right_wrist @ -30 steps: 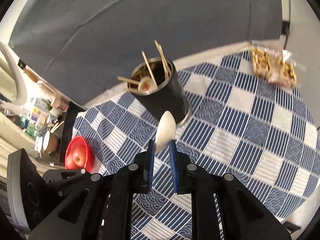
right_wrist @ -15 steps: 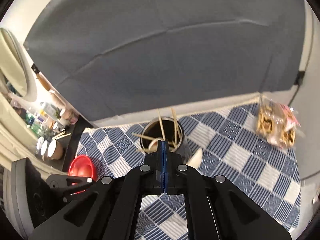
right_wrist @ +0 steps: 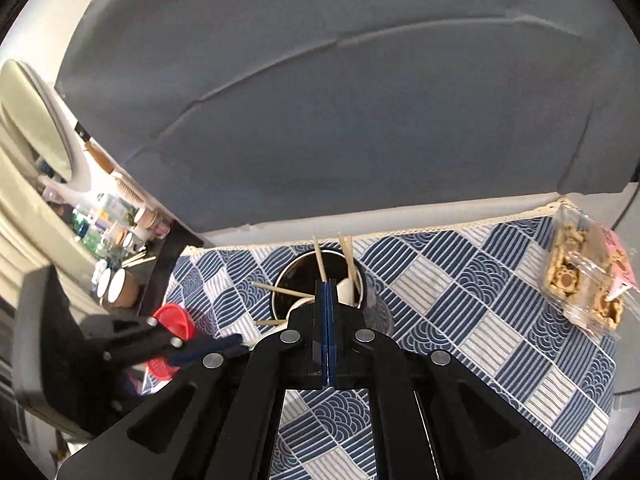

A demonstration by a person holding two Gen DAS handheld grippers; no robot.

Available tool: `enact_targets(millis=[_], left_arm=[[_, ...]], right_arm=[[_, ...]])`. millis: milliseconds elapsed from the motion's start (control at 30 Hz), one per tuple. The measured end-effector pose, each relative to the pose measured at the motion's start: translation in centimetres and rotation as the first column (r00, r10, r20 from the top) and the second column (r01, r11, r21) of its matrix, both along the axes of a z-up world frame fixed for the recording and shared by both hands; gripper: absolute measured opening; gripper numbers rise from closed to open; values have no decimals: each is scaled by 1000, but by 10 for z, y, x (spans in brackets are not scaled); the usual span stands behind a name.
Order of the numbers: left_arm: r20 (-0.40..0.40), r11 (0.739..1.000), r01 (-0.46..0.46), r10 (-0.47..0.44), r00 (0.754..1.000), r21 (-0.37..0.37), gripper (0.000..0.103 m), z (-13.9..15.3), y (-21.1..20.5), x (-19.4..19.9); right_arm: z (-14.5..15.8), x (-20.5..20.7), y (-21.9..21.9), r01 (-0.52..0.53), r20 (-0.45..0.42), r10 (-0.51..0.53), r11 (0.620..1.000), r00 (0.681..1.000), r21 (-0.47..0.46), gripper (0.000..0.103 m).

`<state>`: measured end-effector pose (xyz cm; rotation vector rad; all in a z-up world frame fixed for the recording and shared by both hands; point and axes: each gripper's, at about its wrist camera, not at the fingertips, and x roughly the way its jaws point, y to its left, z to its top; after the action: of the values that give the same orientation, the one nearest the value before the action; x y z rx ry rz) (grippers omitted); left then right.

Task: Organize utensils
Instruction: 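Lift the plain white spoon with both tools and carry it over the black cup, then open both tools to drop the plain spoon into the black cup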

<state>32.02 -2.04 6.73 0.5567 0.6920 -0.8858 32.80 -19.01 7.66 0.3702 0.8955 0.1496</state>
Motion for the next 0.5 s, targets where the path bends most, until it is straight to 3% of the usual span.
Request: enact_targets(millis=[267,433,500], left_arm=[[-7,991,-34,36,999,133,5,4,-9,4],[-42,965,-22,35,998,262,5,-5,-33,14],[-51,960,-33,49,997,277,23,-4,-43,20]], right_arm=[[-31,13,-2,-75,-34,77,995,996,59,0],[-50,19,-10,-106,-54,113,987,992,120,1],[-52,19,-14,-115,-47,122,984,991,138,5]])
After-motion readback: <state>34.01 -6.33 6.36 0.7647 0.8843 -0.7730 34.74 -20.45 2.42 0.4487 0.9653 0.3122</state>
